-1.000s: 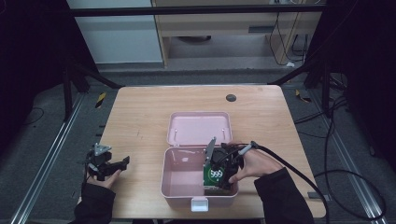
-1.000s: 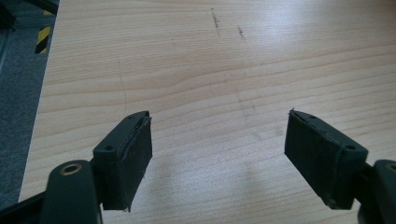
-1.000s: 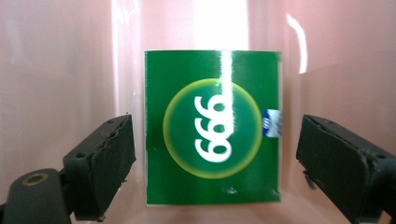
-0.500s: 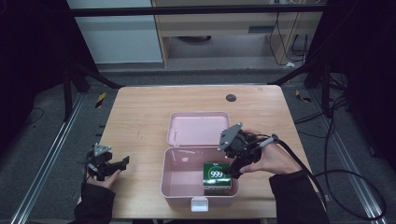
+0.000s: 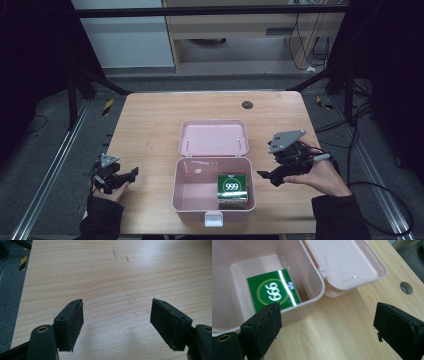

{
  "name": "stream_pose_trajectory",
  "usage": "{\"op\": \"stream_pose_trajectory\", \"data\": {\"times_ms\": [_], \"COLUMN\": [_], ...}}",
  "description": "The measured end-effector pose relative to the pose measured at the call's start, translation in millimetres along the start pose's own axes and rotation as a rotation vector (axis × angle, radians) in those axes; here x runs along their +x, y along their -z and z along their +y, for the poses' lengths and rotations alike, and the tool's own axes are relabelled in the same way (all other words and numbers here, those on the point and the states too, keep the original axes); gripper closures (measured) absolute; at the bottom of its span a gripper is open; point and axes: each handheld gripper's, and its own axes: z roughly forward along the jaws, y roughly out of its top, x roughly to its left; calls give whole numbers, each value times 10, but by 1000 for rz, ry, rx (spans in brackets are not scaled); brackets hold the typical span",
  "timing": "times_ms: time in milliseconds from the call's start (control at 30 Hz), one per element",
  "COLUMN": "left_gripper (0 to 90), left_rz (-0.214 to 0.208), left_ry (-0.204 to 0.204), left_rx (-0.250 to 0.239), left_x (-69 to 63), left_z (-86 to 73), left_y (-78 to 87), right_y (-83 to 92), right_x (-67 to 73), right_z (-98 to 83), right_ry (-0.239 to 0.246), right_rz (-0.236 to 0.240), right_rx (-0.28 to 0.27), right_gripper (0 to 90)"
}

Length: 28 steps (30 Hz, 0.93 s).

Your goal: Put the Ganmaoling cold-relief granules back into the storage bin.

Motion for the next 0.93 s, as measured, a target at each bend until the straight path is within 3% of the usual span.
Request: {"op": "stream_pose_trajectory", "data": {"times_ms": [167,333,533,600,833,933], "left_gripper": [275,279,279,277,264,257], "left_rz": [0,0,2,3,15,20], "left_ry": [-1,0,0,-1,-6,-5], "left_rx": [-3,-6,-6,-7,3,0], "left_x": [-3,-6,-3,0,24,37], "left_z": [0,1,-1,-2,-19,-22], "left_y": [3,5,2,2,-35,-49], "right_y": [-55,-207,-403,-444,-541,-568], "right_x": [-89,-147,-152,-172,-277,-286], "right_z": [-289,-563,-860,-946,-1279,-1377], "right_ry": [-113,-227,-310,-343,-525,-555], "right_rz": [-66,-148,-173,-212,-361,-395], "right_rx": [-53,-72,-70,-60,-102,-86], "right_gripper": [77,68,63,51,53,40]}}
